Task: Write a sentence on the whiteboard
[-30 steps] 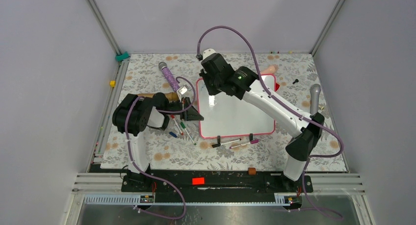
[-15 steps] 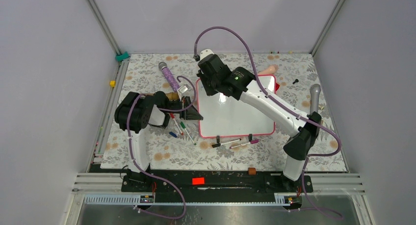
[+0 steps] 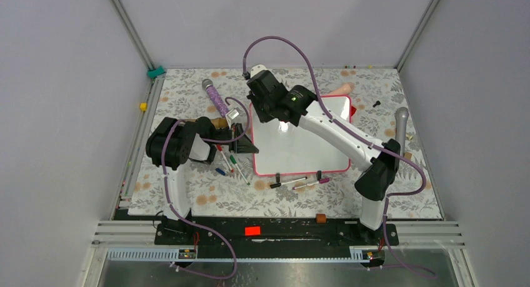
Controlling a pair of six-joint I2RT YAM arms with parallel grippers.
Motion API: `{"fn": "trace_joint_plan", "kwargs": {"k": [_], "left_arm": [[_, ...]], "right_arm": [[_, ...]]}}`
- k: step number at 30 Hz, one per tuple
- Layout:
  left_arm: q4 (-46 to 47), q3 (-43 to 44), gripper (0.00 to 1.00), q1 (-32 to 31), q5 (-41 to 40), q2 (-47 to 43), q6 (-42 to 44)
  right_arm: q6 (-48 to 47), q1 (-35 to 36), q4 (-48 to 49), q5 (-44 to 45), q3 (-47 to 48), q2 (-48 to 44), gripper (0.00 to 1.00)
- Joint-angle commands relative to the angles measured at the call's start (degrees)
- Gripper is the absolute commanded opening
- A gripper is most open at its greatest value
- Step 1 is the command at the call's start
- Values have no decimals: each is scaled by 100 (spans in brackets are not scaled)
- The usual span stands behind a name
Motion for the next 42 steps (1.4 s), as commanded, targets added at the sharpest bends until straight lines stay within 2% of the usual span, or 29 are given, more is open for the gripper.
{"fn": "trace_joint_plan", "kwargs": {"k": [1, 22, 42], "left_arm": [[55, -121, 0, 8, 235, -156, -60], [66, -104, 0, 13, 269, -149, -54], [66, -79, 0, 8, 260, -154, -53]], "right_arm": [[-56, 57, 144, 242, 336, 81, 0], [-71, 57, 9, 451, 199, 132, 0], [28, 53, -21, 500, -385, -251, 0]]}}
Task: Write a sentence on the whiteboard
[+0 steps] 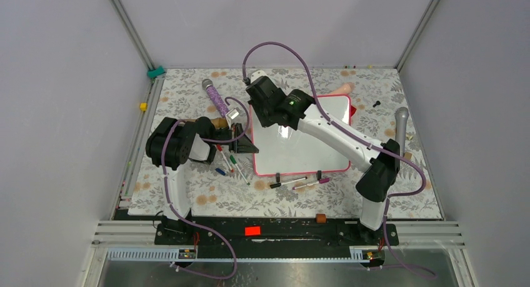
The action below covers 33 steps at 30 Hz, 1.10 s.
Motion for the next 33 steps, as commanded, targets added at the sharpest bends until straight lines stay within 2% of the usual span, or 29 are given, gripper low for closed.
{"fn": "trace_joint_plan", "kwargs": {"k": [1, 8, 13, 17, 24, 33], "left_arm": [[100, -57, 0, 3, 308, -140, -37], [99, -67, 0, 1, 288, -147, -31], [98, -81, 0, -1, 280, -182, -35], [100, -103, 0, -21, 291, -191, -34], [100, -101, 0, -34, 306, -196, -43], [100, -99, 0, -32, 330, -196, -54]], "right_arm": [[20, 0, -13, 268, -81, -238, 0], [15, 0, -27, 6, 251, -346, 0], [-9, -2, 476, -218, -13, -716, 0], [25, -2, 603, -20, -71, -815, 0], [15, -7, 156, 521, 471, -421, 0], [45, -24, 25, 629, 640, -157, 0]]}}
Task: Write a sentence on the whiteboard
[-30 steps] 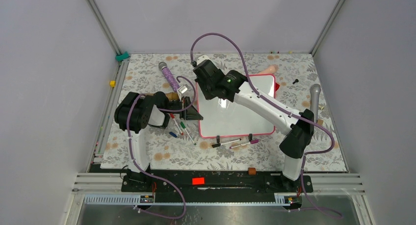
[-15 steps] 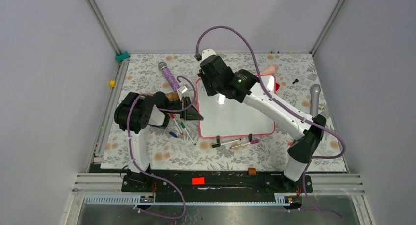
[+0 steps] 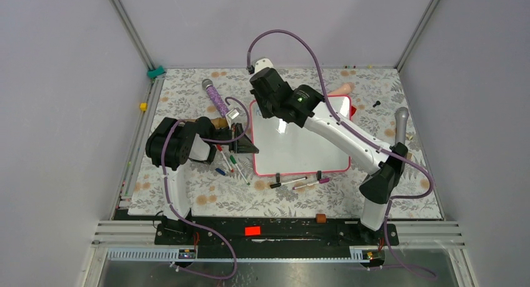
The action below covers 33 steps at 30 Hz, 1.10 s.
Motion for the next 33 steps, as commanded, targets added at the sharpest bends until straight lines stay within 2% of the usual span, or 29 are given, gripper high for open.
{"fn": "trace_joint_plan", "kwargs": {"k": [1, 25, 33], "left_arm": [[72, -98, 0, -14, 298, -173, -57], [72, -88, 0, -21, 335, -191, -56], [70, -92, 0, -21, 345, -193, -53]], "right_arm": [[45, -26, -54, 250, 256, 110, 0], [212, -92, -477, 573, 360, 413, 0], [213, -91, -483, 292, 452, 473, 0]]}}
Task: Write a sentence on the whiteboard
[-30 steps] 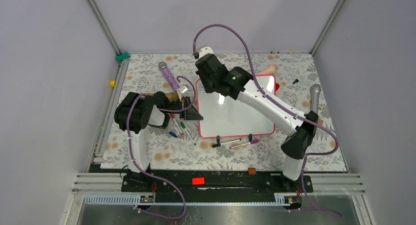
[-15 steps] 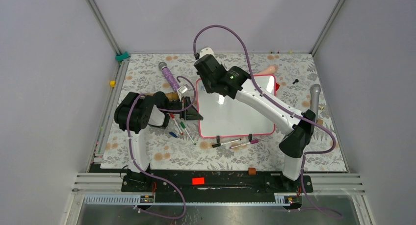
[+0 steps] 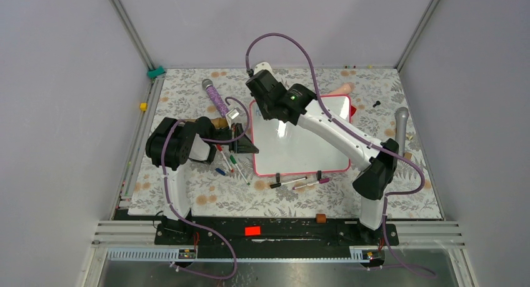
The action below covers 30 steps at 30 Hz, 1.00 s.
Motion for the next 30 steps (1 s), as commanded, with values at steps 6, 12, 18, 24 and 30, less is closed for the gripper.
{"fn": "trace_joint_plan", "kwargs": {"k": [6, 12, 18, 24, 30], "left_arm": [[87, -96, 0, -21, 352, -192, -36], [89, -92, 0, -23, 346, -190, -41], [88, -95, 0, -27, 352, -179, -34], [88, -107, 0, -30, 347, -178, -35], [87, -100, 0, -39, 359, -176, -35]], "right_arm": [[90, -42, -63, 247, 309, 84, 0], [93, -43, -67, 180, 295, 81, 0], [76, -47, -76, 61, 300, 105, 0], [104, -57, -241, 333, 361, 131, 0], [98, -64, -240, 294, 379, 150, 0]]}}
